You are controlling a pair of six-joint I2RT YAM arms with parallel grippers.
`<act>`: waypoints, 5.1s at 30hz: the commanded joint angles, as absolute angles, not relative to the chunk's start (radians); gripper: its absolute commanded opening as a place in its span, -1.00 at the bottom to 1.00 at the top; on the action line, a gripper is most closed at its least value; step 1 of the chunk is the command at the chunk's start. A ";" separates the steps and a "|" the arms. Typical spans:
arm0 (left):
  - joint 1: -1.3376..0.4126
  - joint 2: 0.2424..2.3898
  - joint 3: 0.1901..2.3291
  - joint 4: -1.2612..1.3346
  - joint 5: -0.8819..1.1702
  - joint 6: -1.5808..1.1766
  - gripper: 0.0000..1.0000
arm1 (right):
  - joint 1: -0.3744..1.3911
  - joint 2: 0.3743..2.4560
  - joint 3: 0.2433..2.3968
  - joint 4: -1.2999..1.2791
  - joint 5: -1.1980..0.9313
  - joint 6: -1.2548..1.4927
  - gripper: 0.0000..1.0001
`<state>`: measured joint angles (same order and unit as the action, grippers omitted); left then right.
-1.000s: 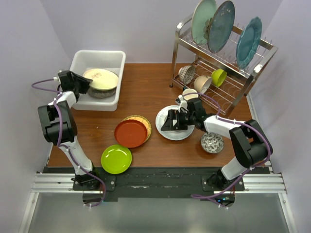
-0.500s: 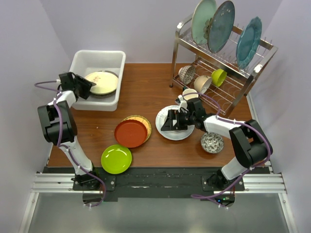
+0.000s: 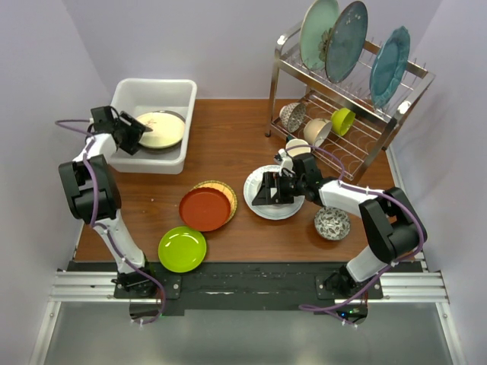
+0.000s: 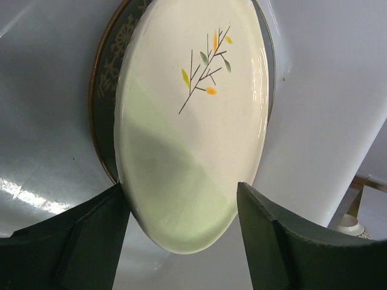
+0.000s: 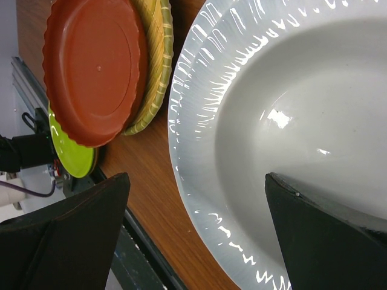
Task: Place the plates into the plastic bin on the countertop
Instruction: Place the plate in the plastic bin, then pick up the plate at the center of the board.
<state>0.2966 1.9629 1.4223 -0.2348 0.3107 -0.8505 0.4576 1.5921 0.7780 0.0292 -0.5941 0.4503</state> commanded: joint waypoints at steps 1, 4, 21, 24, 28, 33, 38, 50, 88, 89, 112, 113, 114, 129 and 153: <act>0.295 1.971 1.508 -0.290 0.336 -0.767 0.50 | 0.460 1.578 0.795 -0.031 -0.581 0.430 0.97; 0.295 2.011 1.560 -0.354 0.368 -0.723 0.51 | 0.462 1.574 0.793 -0.034 -0.581 0.426 0.97; 0.282 1.961 1.701 -0.534 0.120 -0.496 0.51 | 0.462 1.565 0.788 -0.026 -0.588 0.428 0.97; 0.258 1.902 1.697 -0.513 0.077 -0.466 0.53 | 0.460 1.559 0.788 -0.031 -0.584 0.428 0.97; 0.224 1.803 1.692 -0.479 0.072 -0.457 0.58 | 0.462 1.548 0.795 -0.046 -0.580 0.422 0.97; 0.189 1.718 1.697 -0.479 0.127 -0.454 0.60 | 0.460 1.532 0.810 -0.069 -0.575 0.416 0.98; 0.121 1.632 1.631 -0.477 0.150 -0.442 0.60 | 0.460 1.509 0.836 -0.097 -0.574 0.416 0.97; 0.031 1.347 1.338 -0.511 0.150 -0.431 0.50 | 0.525 1.486 0.913 -0.126 -0.575 0.456 0.97; 0.025 0.942 0.715 -0.706 0.331 -0.439 0.29 | 0.710 1.844 1.190 -0.222 -0.500 0.566 -0.07; 0.025 0.939 0.712 -0.704 0.330 -0.442 0.29 | 0.710 1.850 1.195 -0.221 -0.500 0.568 -0.08; 0.025 0.945 0.680 -0.666 0.304 -0.460 0.30 | 0.721 1.967 1.279 -0.294 -0.471 0.571 -0.46; 0.025 0.949 0.683 -0.666 0.305 -0.459 0.30 | 0.722 1.970 1.282 -0.296 -0.471 0.569 -0.47; 0.023 0.954 0.684 -0.664 0.307 -0.459 0.30 | 0.721 1.974 1.282 -0.298 -0.469 0.569 -0.48; 0.025 0.992 0.673 -0.640 0.351 -0.474 0.30 | 0.726 1.927 1.267 -0.261 -0.457 0.578 -1.00; 0.025 1.063 0.592 -0.534 0.549 -0.488 -0.24 | 0.726 1.896 1.243 -0.198 -0.491 0.612 -1.00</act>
